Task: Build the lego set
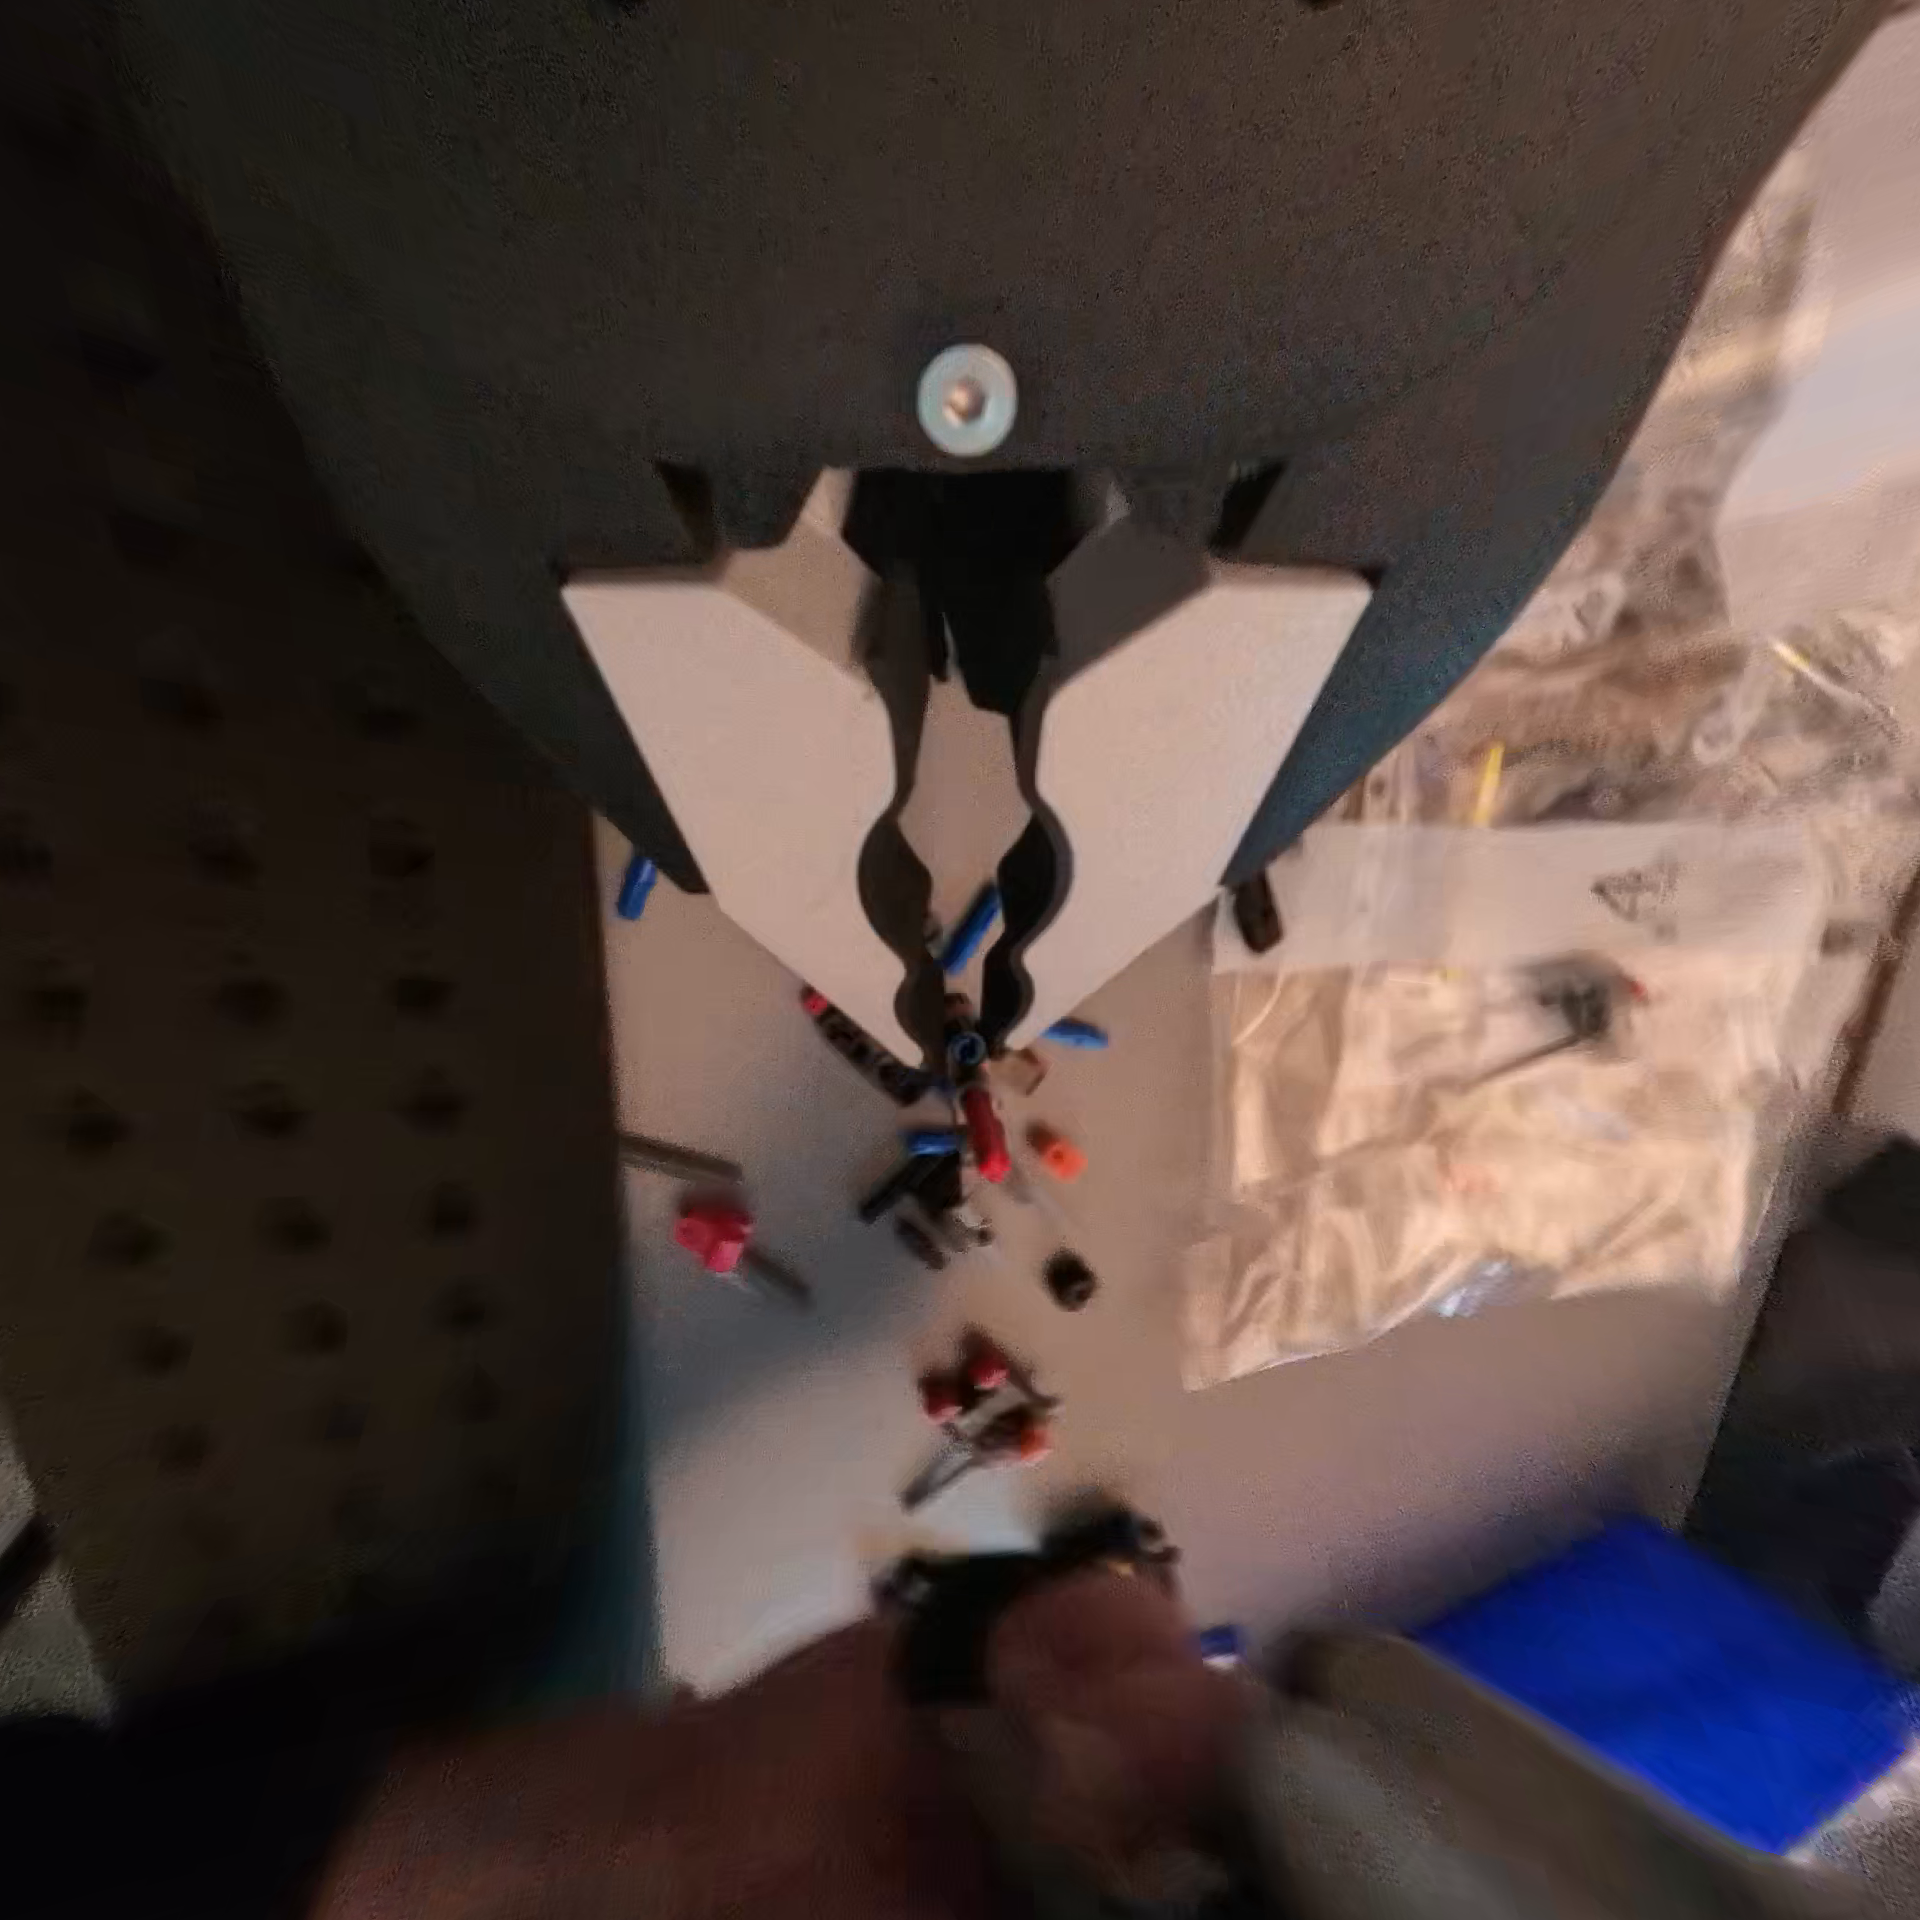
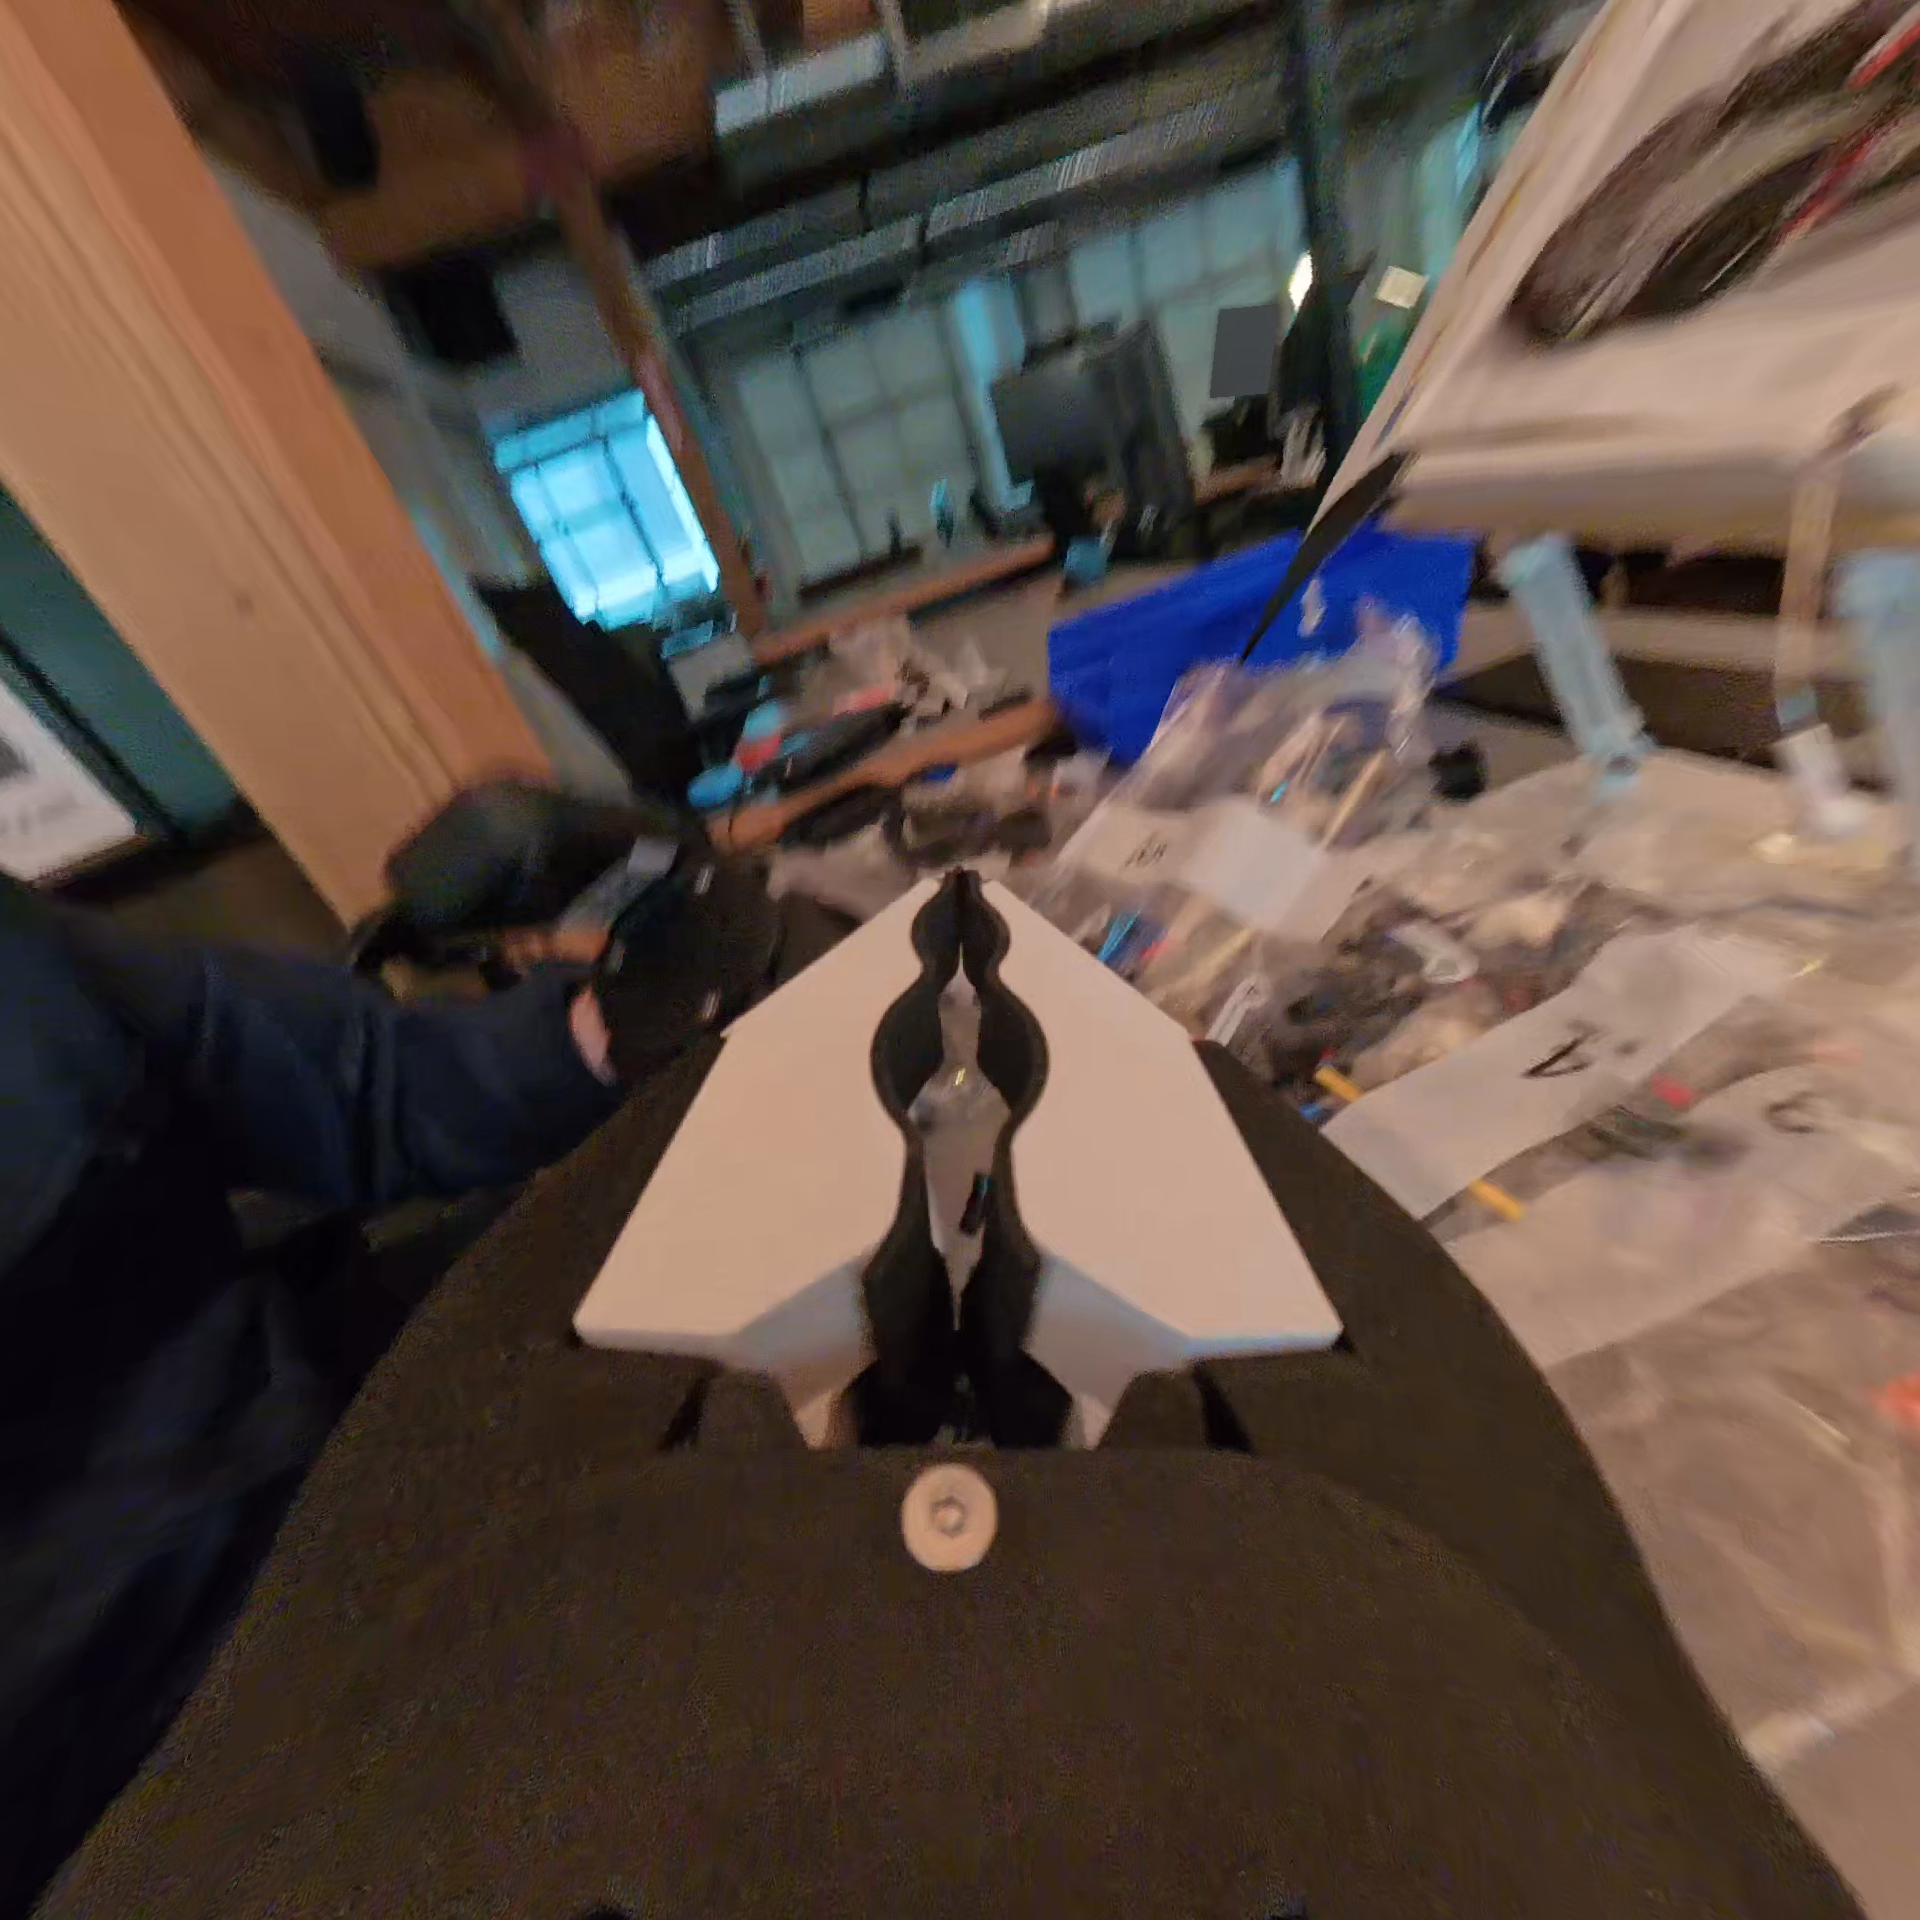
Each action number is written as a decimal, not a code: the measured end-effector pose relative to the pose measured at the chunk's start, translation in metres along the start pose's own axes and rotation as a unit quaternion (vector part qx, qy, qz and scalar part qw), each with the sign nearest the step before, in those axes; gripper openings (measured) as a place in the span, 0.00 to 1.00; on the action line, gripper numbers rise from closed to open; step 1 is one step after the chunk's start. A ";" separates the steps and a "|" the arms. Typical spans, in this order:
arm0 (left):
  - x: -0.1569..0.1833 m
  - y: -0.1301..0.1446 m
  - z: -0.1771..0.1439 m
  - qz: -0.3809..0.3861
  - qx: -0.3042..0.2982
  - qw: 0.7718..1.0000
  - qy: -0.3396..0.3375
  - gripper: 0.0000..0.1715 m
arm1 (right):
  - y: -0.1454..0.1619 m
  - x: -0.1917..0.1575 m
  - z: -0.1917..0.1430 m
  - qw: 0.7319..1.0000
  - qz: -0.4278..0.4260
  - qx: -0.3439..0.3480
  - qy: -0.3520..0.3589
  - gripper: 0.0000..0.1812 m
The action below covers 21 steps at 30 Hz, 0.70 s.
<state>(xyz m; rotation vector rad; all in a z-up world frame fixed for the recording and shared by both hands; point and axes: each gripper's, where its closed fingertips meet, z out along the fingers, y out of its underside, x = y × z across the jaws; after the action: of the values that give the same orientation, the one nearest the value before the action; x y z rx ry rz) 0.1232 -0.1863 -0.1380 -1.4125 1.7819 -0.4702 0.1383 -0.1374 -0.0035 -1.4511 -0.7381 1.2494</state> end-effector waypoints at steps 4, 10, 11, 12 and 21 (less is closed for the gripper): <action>-0.040 -0.023 -0.023 -0.079 0.088 0.992 -0.036 0.04 | 0.036 -0.001 0.010 0.993 -0.052 -0.102 0.028 0.00; -0.043 -0.016 -0.033 -0.186 0.134 0.973 0.015 0.04 | 0.056 0.006 0.016 0.958 -0.207 -0.176 0.087 0.01; -0.046 -0.013 -0.034 -0.194 0.132 0.972 0.013 0.04 | 0.059 0.005 0.016 0.960 -0.199 -0.182 0.078 0.02; -0.044 -0.011 -0.033 -0.194 0.127 0.973 0.020 0.04 | 0.060 0.005 0.016 0.961 -0.194 -0.186 0.072 0.04; -0.040 -0.011 -0.032 -0.230 0.138 0.962 0.058 0.04 | 0.067 0.002 0.017 0.958 -0.202 -0.197 0.054 0.12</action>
<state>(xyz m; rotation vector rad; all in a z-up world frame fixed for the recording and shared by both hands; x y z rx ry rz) 0.1074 -0.1584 -0.0966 -1.6175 1.3976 -1.0225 0.1116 -0.1484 -0.0662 -1.5671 -1.1881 0.7280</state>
